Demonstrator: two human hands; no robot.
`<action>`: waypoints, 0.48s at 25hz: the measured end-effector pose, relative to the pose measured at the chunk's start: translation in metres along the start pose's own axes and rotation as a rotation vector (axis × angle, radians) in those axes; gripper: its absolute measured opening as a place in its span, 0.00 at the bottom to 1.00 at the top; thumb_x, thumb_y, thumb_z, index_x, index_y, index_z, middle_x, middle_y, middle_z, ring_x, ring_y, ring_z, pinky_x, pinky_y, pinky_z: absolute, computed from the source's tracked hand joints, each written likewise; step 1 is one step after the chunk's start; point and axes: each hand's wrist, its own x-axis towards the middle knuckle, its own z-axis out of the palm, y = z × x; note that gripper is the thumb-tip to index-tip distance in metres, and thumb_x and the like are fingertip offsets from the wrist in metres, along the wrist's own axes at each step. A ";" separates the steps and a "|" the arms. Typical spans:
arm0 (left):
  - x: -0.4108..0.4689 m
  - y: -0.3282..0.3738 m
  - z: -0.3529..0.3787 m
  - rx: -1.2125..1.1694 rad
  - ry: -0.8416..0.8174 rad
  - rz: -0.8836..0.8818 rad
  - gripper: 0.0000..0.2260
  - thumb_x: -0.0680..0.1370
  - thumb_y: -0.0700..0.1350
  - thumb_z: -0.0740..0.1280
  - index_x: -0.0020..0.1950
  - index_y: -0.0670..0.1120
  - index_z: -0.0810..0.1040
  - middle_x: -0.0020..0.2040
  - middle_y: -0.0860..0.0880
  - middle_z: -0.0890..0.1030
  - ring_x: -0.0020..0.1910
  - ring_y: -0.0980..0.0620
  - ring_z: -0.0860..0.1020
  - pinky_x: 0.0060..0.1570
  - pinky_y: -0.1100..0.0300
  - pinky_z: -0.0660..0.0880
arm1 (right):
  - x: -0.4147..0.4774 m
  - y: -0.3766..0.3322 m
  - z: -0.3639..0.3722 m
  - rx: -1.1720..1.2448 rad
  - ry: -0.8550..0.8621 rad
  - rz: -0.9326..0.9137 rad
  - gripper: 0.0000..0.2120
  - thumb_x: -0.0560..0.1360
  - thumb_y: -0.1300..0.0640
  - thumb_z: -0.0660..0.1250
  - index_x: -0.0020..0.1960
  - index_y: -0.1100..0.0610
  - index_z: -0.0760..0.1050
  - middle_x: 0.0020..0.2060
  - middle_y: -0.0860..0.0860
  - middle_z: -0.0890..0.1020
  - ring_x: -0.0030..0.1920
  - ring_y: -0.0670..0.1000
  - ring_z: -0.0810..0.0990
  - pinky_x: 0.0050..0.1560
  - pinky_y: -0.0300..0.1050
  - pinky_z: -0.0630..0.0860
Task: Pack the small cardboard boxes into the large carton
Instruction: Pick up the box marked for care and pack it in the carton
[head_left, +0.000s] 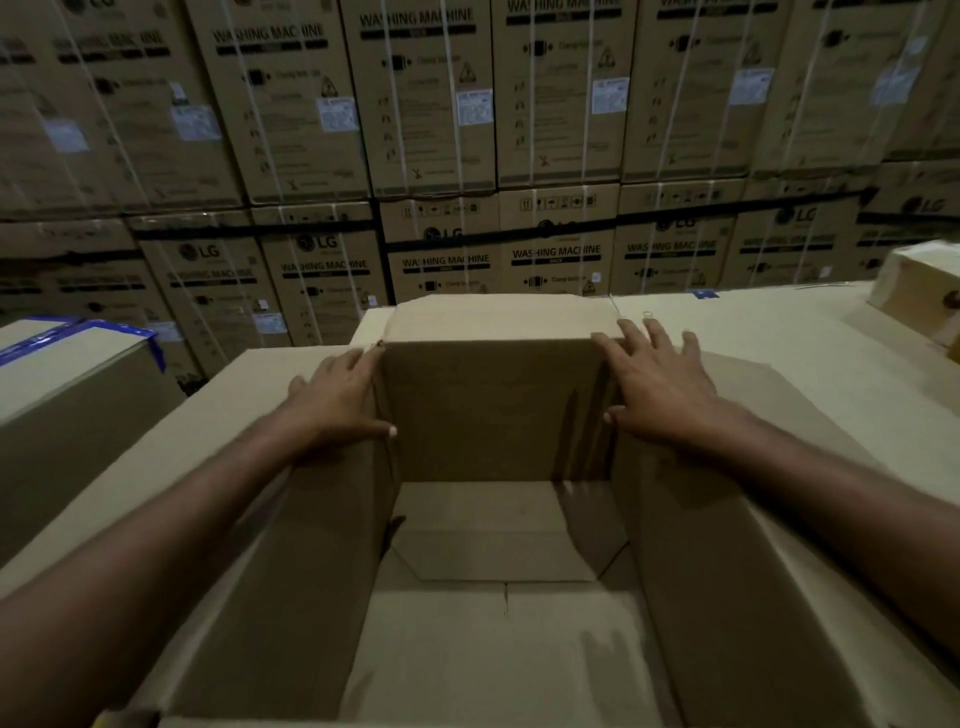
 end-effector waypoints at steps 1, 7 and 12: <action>-0.024 -0.001 -0.002 -0.003 -0.028 0.014 0.48 0.72 0.58 0.77 0.84 0.55 0.52 0.84 0.47 0.55 0.81 0.44 0.56 0.76 0.36 0.60 | -0.024 0.002 -0.007 0.071 -0.019 0.026 0.53 0.73 0.42 0.76 0.84 0.45 0.43 0.84 0.55 0.47 0.83 0.61 0.46 0.79 0.69 0.50; -0.173 0.010 -0.021 -0.379 -0.031 0.076 0.39 0.70 0.66 0.74 0.78 0.62 0.63 0.80 0.53 0.66 0.77 0.48 0.65 0.75 0.40 0.64 | -0.161 -0.004 -0.030 0.324 -0.162 0.108 0.53 0.70 0.34 0.75 0.83 0.39 0.46 0.84 0.53 0.45 0.83 0.58 0.45 0.81 0.62 0.50; -0.251 0.013 -0.001 -0.486 0.038 0.063 0.37 0.66 0.80 0.63 0.73 0.70 0.68 0.76 0.55 0.72 0.79 0.45 0.63 0.79 0.40 0.52 | -0.243 -0.012 -0.038 0.539 -0.058 0.200 0.37 0.71 0.27 0.67 0.77 0.38 0.66 0.83 0.51 0.56 0.82 0.56 0.54 0.78 0.62 0.57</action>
